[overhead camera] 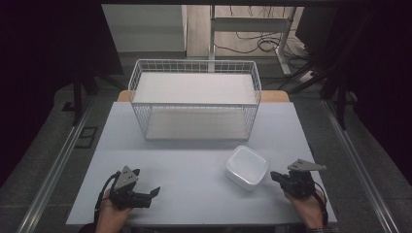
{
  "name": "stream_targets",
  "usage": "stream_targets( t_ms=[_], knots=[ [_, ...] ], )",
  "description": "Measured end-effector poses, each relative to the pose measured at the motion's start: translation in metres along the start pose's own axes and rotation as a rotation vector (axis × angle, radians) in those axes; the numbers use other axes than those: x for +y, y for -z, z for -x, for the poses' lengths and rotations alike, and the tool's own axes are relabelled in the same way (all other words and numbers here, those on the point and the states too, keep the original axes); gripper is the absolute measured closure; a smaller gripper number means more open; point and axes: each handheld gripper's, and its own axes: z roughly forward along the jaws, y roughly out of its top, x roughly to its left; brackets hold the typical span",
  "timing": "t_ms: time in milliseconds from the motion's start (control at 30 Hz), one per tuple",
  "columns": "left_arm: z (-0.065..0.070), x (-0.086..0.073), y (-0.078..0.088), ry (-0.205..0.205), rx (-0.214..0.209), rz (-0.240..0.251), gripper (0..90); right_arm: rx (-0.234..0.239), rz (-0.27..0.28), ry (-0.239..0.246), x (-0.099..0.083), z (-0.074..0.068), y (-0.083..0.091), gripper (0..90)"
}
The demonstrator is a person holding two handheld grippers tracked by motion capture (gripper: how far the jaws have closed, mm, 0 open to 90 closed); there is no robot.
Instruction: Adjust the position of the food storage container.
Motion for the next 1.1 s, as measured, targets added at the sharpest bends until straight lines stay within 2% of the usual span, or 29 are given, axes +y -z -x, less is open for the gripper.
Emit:
stream_targets(
  t_ms=[200, 467, 833, 1100],
  knots=[
    [0.0, 0.0, -0.001, -0.002, 0.004, -0.006, 2.8, 0.018, -0.007, -0.025, 0.006, 0.003, -0.009, 89.1],
    [0.0, 0.0, -0.002, -0.001, 0.006, -0.011, 3.0, 0.018, -0.014, -0.026, 0.018, 0.008, -0.022, 89.0],
    [0.0, 0.0, -0.002, 0.004, 0.009, -0.014, 3.2, 0.014, -0.022, 0.014, 0.041, 0.01, -0.052, 89.0],
    [0.0, 0.0, -0.002, 0.002, 0.01, -0.016, 3.2, 0.058, -0.031, 0.047, 0.05, -0.002, -0.067, 89.0]
  ],
)
